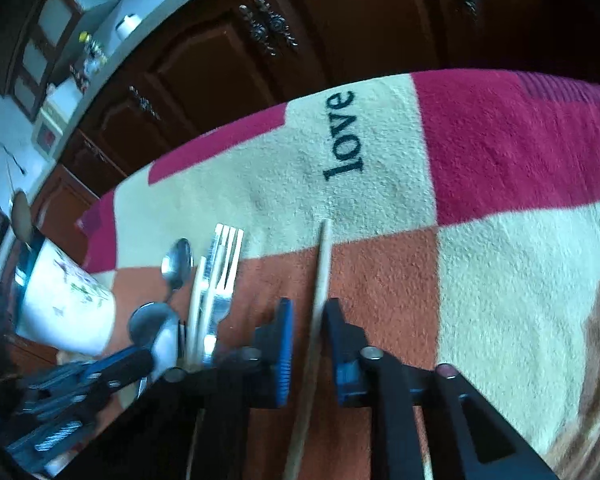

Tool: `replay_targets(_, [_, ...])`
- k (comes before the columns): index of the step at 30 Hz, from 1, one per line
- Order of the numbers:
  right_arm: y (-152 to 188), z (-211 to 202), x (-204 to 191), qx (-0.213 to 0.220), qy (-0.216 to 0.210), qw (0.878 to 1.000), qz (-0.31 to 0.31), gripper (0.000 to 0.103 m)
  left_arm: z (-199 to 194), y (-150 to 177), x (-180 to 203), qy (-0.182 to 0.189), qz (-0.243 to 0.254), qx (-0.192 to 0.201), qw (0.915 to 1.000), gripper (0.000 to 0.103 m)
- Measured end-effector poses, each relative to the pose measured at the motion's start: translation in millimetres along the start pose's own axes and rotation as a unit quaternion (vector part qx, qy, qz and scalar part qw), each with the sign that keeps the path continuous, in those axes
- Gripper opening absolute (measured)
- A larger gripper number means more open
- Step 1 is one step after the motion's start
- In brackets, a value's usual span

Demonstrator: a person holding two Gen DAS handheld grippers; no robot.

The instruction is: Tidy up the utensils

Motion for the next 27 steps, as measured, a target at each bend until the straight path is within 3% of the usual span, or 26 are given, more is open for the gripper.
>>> replay_targets(7, [10.9, -35.7, -3.6, 0.036, -0.024, 0.999, -0.001, 0.006, -29.9, 14.7, 16.1, 0.03, 0.038, 0.024, 0.9985, 0.001])
replay_targets(14, [21.9, -49.2, -9.4, 0.03, -0.008, 0.999, -0.02, 0.006, -21.7, 19.3, 1.8, -0.002, 0.02, 0.012, 0.9997, 0.002])
replay_targets(19, [29.6, -43.8, -7.9, 0.025, -0.017, 0.999, -0.014, 0.006, -8.2, 14.7, -9.4, -0.022, 0.004, 0.003, 0.9998, 0.018])
replay_targets(27, [34.4, -31.4, -5.2, 0.013, -0.027, 0.999, -0.013, 0.006, 10.7, 8.5, -12.5, -0.041, -0.009, -0.006, 0.9991, 0.021])
Point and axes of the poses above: each gripper's, at about its wrist camera, not at the fingertips, and z roughly the way its jaws point, x to its right, y to its underside, the point moved 9 cm from there along z, roughly the way its jaws point, and after that the axes turned 13 degrees about -x, right-handed, at the moved point
